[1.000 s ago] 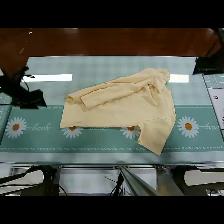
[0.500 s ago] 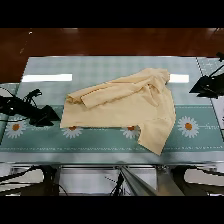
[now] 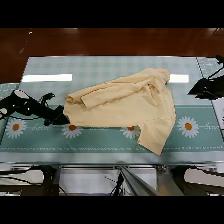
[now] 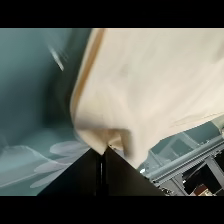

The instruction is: Fold the shirts.

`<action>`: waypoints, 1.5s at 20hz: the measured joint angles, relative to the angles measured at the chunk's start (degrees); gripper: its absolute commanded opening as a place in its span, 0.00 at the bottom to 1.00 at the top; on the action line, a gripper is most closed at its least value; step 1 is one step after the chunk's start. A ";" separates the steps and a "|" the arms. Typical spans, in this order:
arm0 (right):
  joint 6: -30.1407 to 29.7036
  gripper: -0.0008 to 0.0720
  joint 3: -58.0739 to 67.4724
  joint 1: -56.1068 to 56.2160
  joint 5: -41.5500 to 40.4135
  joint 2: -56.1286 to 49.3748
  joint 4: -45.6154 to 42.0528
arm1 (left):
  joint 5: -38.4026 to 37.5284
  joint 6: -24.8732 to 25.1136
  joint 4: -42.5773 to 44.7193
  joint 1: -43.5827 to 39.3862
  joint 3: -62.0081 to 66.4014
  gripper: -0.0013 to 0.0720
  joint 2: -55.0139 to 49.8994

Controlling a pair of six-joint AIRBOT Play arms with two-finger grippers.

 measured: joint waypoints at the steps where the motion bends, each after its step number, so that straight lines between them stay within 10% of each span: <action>1: -0.02 0.68 -0.39 -0.24 0.00 0.09 -0.92 | 0.04 -0.20 -0.02 -0.02 0.00 0.04 -0.11; 16: -4.44 0.76 -33.86 -8.22 -11.78 6.88 11.43 | 2.19 2.47 0.76 -0.09 -0.11 0.04 4.15; 19: -2.84 0.47 -37.48 -4.59 -17.88 7.04 13.46 | 2.08 2.69 0.55 -0.09 -0.11 0.04 4.37; 21: -1.86 0.05 -38.60 -1.88 -21.55 7.02 14.62 | 2.34 2.91 0.46 -0.09 -0.04 0.04 4.42; 30: -3.23 0.05 -22.73 2.10 -20.92 18.29 20.72 | 2.54 3.69 0.17 -0.09 15.87 0.04 15.72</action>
